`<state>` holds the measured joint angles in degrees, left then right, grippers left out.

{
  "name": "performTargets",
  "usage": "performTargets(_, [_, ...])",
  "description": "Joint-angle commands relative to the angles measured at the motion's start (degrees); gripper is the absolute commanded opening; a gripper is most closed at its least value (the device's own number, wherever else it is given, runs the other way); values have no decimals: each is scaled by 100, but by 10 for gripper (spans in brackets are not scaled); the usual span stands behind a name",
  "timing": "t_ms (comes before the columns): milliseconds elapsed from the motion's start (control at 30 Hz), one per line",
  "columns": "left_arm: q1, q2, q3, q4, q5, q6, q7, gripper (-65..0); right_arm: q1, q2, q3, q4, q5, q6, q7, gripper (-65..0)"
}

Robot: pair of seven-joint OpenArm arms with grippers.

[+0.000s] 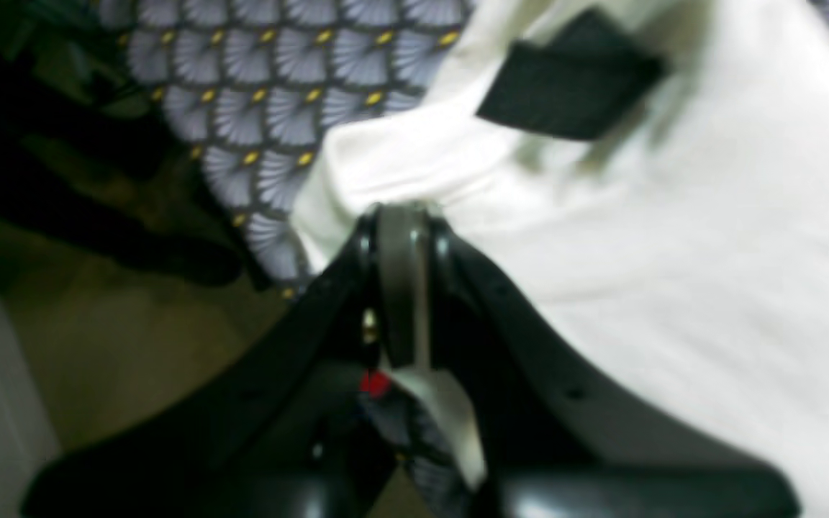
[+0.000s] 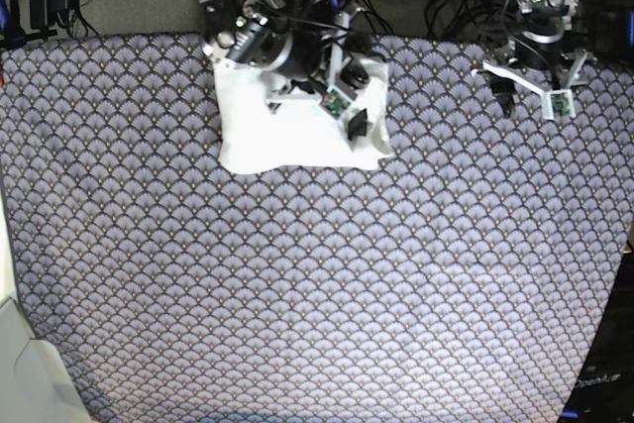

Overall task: Fold the T-shirt properly
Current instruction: 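Press the folded bundle with the right gripper and release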

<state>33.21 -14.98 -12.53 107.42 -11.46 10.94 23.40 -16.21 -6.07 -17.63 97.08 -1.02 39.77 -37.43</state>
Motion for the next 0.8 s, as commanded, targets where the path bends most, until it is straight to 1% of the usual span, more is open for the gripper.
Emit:
performTargets(0, [59, -45, -26, 155, 34, 18, -146, -238, 34, -40, -35, 29, 88, 23, 169, -635])
performTargets(100, [103, 43, -34, 234, 34, 18, -138, -238, 43, -40, -35, -86, 88, 23, 319, -635])
performTargets(167, [156, 70, -34, 287, 34, 18, -138, -238, 8, -22, -35, 46, 80, 23, 319, -635])
performTargets(267, [261, 70, -26, 436, 34, 18, -155, -238, -80, 163, -26, 688, 80, 23, 275, -635])
performTargets(367, [288, 70, -26, 533, 34, 18, -155, -241, -230, 224, 18, 1374, 80, 23, 275, -634])
performTargets(400, [288, 70, 1, 542, 34, 18, -155, -253, -256, 303, 18, 1523, 71, 23, 266, -634])
performTargets(500, [288, 70, 300, 542, 34, 18, -155, -325, -265, 470, 26, 1646, 71, 23, 73, -632])
performTargets(567, [288, 70, 555, 542, 34, 18, -155, -341, -239, 549, 26, 1646, 71, 23, -147, -632])
performTargets(667, [226, 70, 941, 542, 34, 18, -155, -316, -256, 734, 26, 1664, 71, 23, -209, -632])
performTargets(767, [59, 70, 1311, 551, 34, 18, -164, -265, -265, 857, 26, 1672, 71, 23, -244, -631])
